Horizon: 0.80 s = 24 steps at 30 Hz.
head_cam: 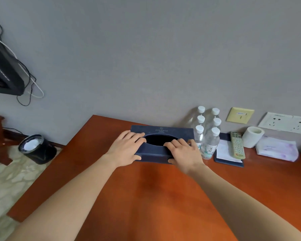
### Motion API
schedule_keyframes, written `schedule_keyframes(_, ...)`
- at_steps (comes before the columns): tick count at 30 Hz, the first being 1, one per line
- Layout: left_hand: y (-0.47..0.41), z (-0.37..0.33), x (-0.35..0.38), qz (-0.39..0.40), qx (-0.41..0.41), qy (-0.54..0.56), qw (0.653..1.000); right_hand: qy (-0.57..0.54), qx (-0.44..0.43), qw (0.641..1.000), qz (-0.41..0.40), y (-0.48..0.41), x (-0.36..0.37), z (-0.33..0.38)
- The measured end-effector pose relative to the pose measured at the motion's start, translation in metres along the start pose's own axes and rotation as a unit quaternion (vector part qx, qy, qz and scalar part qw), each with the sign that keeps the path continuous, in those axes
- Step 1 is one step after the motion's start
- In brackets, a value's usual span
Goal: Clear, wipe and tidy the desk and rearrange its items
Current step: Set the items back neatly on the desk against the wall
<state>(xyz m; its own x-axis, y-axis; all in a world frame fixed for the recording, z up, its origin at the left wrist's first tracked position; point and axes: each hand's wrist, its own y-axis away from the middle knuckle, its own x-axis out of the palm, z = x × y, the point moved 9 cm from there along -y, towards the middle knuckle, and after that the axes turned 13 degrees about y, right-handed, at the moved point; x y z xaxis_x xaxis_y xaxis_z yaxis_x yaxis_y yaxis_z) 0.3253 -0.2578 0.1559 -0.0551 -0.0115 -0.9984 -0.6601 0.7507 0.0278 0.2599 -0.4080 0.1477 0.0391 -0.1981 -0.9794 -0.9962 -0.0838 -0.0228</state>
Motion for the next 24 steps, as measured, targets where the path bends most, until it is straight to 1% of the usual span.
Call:
schedule_keyframes(11, -0.116, 0.067, 0.061, 0.044, 0.033, 0.013, 0.998, -0.002, 0.031, 0.997, 0.077, -0.106, 0.079, -0.028)
schedule_keyframes(19, -0.171, 0.079, 0.109, 0.080, 0.060, 0.039, 0.994, 0.009, 0.062, 0.989, 0.133, -0.137, 0.131, -0.049)
schedule_keyframes(24, -0.186, 0.085, 0.116, 0.075, 0.059, 0.047, 0.994, 0.018, 0.063, 0.989, 0.132, -0.154, 0.142, -0.056)
